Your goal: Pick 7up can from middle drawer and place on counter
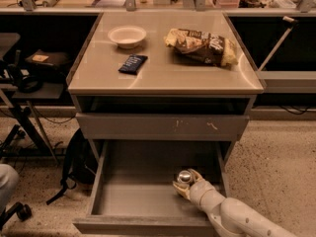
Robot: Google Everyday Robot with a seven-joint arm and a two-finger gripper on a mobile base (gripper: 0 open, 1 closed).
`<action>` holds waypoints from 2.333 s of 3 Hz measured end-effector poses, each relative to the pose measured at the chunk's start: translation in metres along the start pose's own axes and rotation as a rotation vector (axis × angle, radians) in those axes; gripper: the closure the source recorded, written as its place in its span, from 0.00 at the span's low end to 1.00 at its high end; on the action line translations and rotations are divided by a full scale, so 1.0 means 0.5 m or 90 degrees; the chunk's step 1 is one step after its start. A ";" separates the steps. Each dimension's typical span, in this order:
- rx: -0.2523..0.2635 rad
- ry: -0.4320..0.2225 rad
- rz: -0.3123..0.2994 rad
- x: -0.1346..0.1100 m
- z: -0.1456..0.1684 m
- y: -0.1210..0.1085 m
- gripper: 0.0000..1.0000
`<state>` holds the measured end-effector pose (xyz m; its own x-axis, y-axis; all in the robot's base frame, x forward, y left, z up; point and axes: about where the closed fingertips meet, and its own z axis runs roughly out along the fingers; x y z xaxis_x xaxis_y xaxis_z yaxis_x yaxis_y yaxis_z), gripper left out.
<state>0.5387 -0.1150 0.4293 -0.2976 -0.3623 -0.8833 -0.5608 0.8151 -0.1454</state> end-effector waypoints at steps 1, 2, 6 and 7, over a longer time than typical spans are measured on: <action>-0.042 -0.004 0.024 0.001 -0.007 0.011 0.88; -0.060 0.002 0.101 -0.022 -0.020 -0.101 1.00; -0.054 -0.026 0.182 -0.135 -0.038 -0.317 1.00; -0.043 -0.015 0.178 -0.133 -0.070 -0.329 1.00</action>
Offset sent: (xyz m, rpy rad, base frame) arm 0.0360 -0.0419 0.1205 0.5370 0.1749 0.3271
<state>0.6237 -0.2407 0.5277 -0.4305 -0.1164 -0.8951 -0.5103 0.8493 0.1350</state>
